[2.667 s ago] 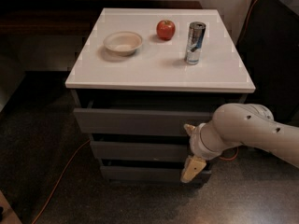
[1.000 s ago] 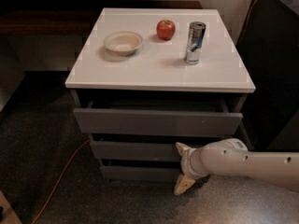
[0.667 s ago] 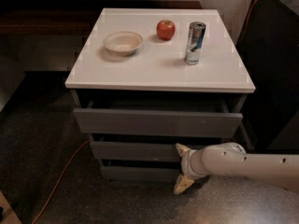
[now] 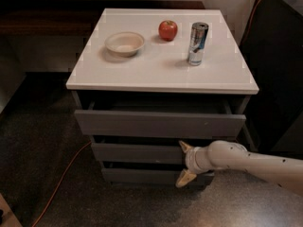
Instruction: Place redbull can into middle drawer
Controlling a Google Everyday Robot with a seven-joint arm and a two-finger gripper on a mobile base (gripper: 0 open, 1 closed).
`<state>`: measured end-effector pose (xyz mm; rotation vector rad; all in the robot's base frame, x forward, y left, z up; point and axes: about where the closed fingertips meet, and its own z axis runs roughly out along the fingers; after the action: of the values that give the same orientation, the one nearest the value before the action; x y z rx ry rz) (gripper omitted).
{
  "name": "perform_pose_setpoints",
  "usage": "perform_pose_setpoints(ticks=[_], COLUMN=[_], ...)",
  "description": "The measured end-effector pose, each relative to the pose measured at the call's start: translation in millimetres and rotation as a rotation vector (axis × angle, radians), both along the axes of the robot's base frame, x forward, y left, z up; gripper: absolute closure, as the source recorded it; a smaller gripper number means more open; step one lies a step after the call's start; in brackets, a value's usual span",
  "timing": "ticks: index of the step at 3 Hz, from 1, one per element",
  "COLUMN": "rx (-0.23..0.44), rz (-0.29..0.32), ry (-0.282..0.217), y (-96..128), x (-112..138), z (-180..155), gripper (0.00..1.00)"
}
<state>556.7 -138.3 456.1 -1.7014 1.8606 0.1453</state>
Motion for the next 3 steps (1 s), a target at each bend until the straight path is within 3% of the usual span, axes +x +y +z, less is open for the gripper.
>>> perform_pose_setpoints(ticks=[2,3], rx=[0.041,0.028], rz=[-0.038,-0.045], ry=[-0.009,-0.002], y=[-17,-15], x=[53,57], z=[-23,-32], gripper=[0.02,0.32])
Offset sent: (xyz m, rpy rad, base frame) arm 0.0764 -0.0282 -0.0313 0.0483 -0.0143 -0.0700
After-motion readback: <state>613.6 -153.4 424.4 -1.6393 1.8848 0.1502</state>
